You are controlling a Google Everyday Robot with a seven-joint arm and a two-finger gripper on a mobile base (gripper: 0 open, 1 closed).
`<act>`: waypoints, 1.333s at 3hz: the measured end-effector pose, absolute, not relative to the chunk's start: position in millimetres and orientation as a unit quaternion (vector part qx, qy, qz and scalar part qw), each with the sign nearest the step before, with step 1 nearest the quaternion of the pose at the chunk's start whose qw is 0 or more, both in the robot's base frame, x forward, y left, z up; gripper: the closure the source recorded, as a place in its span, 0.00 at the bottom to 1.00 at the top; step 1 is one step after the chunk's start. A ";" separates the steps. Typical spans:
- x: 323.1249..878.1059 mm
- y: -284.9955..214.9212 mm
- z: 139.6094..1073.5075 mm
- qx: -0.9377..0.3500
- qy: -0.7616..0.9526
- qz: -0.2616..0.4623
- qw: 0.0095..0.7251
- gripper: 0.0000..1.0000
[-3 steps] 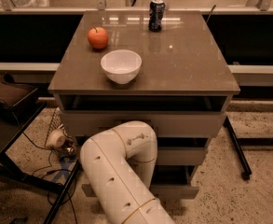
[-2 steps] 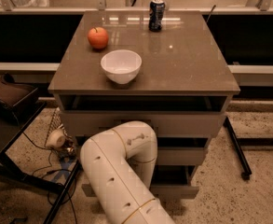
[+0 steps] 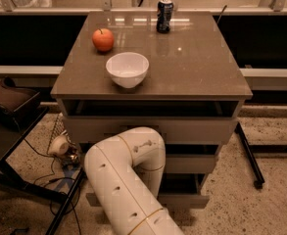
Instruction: Close bottom drawer
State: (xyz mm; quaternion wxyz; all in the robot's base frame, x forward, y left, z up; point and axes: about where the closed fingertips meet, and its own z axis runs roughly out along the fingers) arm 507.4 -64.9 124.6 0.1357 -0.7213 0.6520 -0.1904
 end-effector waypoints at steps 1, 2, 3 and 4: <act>506.4 -63.5 124.0 -0.722 0.652 -0.187 0.138 0.34; 491.2 -36.8 120.1 -0.729 0.647 -0.137 0.174 0.55; 479.9 -9.4 143.0 -0.736 0.635 -0.109 0.208 0.77; 476.2 14.7 181.6 -0.747 0.612 -0.115 0.233 0.99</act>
Offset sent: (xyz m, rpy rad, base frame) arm -0.0295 0.0410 -0.0134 0.2040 0.0636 0.0723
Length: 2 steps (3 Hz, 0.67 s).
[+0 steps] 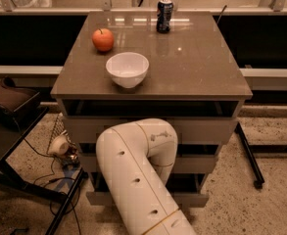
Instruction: Close bottom drawer
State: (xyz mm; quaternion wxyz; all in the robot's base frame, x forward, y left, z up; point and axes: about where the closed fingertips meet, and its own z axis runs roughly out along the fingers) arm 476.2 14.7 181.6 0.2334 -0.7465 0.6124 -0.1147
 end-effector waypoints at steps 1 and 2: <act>486.7 9.9 218.2 -0.748 0.592 -0.175 0.243 1.00; 520.9 -22.7 241.0 -0.726 0.584 -0.260 0.253 1.00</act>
Offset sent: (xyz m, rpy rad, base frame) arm 0.0609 -0.0507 0.0791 -0.1931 -0.3417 -0.0678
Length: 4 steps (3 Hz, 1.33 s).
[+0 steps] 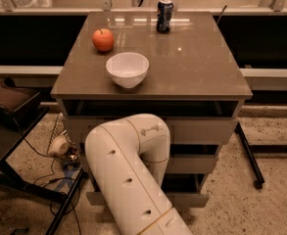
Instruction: Close bottom drawer
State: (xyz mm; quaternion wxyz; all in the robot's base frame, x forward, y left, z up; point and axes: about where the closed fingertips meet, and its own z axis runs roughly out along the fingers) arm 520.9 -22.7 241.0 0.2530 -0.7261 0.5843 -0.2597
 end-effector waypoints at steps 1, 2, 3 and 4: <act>548.5 -48.8 254.5 -0.701 0.577 -0.322 0.268 1.00; 548.9 -48.3 255.2 -0.701 0.577 -0.322 0.269 1.00; 549.0 -44.1 235.2 -0.690 0.586 -0.315 0.284 1.00; 556.6 -39.6 212.2 -0.678 0.588 -0.312 0.311 1.00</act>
Offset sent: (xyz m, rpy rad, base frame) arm 0.0202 -0.0201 0.0090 -0.0328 -0.0885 -0.0326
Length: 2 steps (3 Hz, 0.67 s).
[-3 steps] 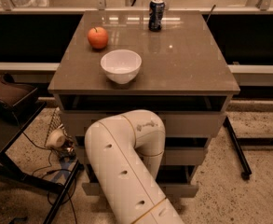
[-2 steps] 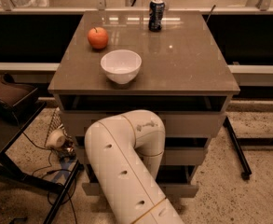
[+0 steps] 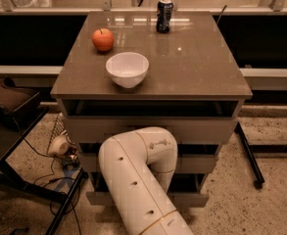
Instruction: Close bottom drawer
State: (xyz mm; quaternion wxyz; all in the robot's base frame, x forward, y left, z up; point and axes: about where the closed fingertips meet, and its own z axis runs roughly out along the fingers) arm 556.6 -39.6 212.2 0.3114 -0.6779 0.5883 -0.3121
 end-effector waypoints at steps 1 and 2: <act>567.9 -38.1 202.4 -0.672 0.579 -0.318 0.336 1.00; 567.9 -38.1 202.4 -0.672 0.579 -0.318 0.336 1.00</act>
Offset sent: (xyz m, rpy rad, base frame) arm 0.0224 0.0031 -0.0082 -0.0037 -0.0534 0.0711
